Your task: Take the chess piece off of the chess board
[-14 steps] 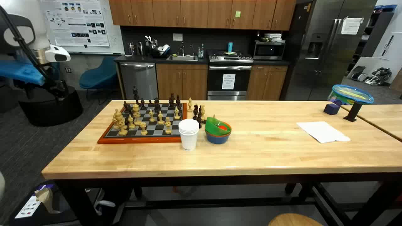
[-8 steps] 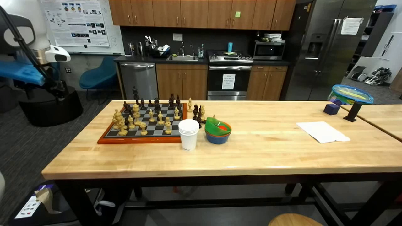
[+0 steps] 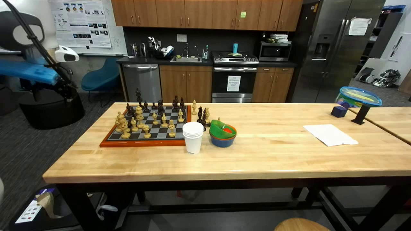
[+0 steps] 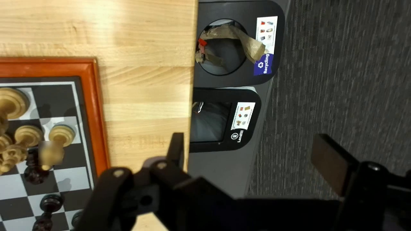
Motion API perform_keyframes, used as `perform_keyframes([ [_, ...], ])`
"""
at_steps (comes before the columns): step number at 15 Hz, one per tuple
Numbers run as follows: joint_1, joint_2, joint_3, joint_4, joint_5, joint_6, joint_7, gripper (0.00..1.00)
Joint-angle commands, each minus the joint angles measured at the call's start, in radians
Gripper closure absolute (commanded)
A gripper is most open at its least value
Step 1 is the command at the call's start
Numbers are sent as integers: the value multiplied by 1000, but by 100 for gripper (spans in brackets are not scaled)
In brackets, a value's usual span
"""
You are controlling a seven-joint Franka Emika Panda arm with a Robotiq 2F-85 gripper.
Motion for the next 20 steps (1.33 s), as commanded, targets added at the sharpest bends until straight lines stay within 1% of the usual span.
perform_keyframes([
  [1, -28, 79, -27, 101, -57, -79, -106, 0],
  [3, -51, 127, -31, 163, -123, -95, -161, 0],
  [5, -69, 198, -35, 244, -180, -85, -209, 0],
  [9, -99, 364, -31, 430, -239, -61, -260, 0],
  [15, -139, 621, -2, 726, -374, -1, -224, 0],
  [17, -150, 681, 1, 808, -406, -11, -216, 0],
  [18, -153, 613, 10, 708, -373, 9, -231, 0],
  [19, -158, 635, 12, 733, -376, 9, -231, 0],
  [20, -161, 643, 15, 733, -376, 9, -231, 0],
])
